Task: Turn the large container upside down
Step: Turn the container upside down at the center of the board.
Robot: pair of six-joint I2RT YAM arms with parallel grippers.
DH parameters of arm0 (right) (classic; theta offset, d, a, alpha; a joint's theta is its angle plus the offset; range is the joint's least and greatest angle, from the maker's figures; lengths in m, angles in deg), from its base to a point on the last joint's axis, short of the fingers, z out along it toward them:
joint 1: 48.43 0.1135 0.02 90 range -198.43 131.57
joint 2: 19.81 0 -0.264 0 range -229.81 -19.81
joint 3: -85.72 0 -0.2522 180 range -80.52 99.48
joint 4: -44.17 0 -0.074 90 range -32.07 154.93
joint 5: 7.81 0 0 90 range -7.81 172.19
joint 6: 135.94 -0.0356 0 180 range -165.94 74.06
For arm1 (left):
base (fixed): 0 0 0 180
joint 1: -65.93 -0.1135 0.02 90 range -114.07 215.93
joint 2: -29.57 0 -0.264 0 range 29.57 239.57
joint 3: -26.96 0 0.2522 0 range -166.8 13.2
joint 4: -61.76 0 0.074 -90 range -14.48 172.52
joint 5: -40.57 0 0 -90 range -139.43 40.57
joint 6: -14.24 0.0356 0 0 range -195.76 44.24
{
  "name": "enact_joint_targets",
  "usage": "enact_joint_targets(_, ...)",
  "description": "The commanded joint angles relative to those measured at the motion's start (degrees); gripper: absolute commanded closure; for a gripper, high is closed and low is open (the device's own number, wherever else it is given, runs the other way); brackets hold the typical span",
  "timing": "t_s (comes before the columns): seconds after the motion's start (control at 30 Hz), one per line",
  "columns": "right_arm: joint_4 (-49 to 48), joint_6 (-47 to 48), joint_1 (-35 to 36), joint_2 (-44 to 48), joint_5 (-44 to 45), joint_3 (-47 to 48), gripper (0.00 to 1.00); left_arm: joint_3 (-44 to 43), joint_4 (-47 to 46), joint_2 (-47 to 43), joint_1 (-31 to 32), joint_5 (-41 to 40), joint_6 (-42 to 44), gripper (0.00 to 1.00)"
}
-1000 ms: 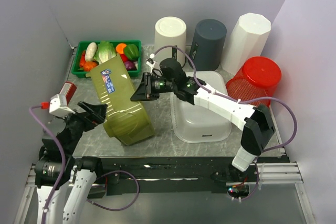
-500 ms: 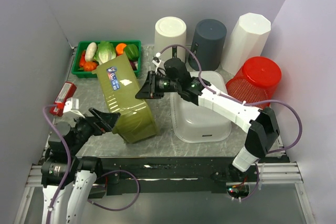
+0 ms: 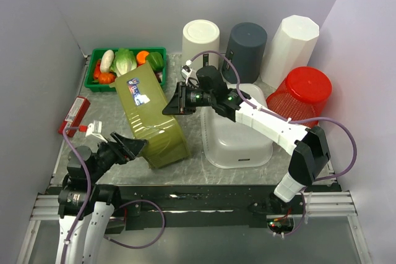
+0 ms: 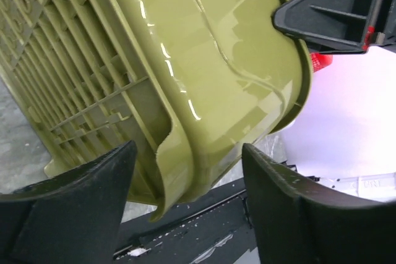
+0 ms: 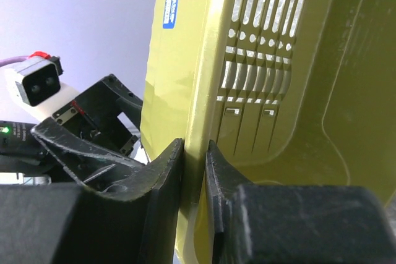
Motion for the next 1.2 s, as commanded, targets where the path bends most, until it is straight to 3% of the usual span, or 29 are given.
enact_joint_targets(0.0,2.7,4.3,-1.2,-1.1,1.6,0.0,0.75,-0.8,-3.4,-0.9,0.1,1.3,-1.9,0.3)
enact_joint_targets(0.33,2.9,4.4,-1.4,-2.0,0.7,0.5,0.73,-0.7,-2.9,-2.2,0.1,4.5,-1.3,0.54)
enact_joint_targets(0.47,3.4,4.7,-1.7,-2.6,0.1,1.1,0.73,-0.7,-2.0,-3.2,0.1,5.2,-1.1,0.59)
enact_joint_targets(0.67,2.9,4.6,-1.8,-2.9,-0.5,0.8,0.72,-0.2,-2.8,-3.1,0.1,5.9,-0.7,0.83)
enact_joint_targets(0.8,3.4,4.7,-1.7,-3.2,-0.9,0.9,0.72,-0.1,-3.0,-3.0,0.1,6.4,-0.6,0.76)
enact_joint_targets(0.97,3.4,5.0,-1.8,-3.2,-1.0,0.7,0.71,-0.4,-3.0,-2.9,0.1,7.7,0.2,0.49)
enact_joint_targets(1.17,3.1,4.9,-1.8,-2.9,-1.2,0.5,0.71,0.2,-5.0,-1.7,0.1,10.9,0.7,0.5)
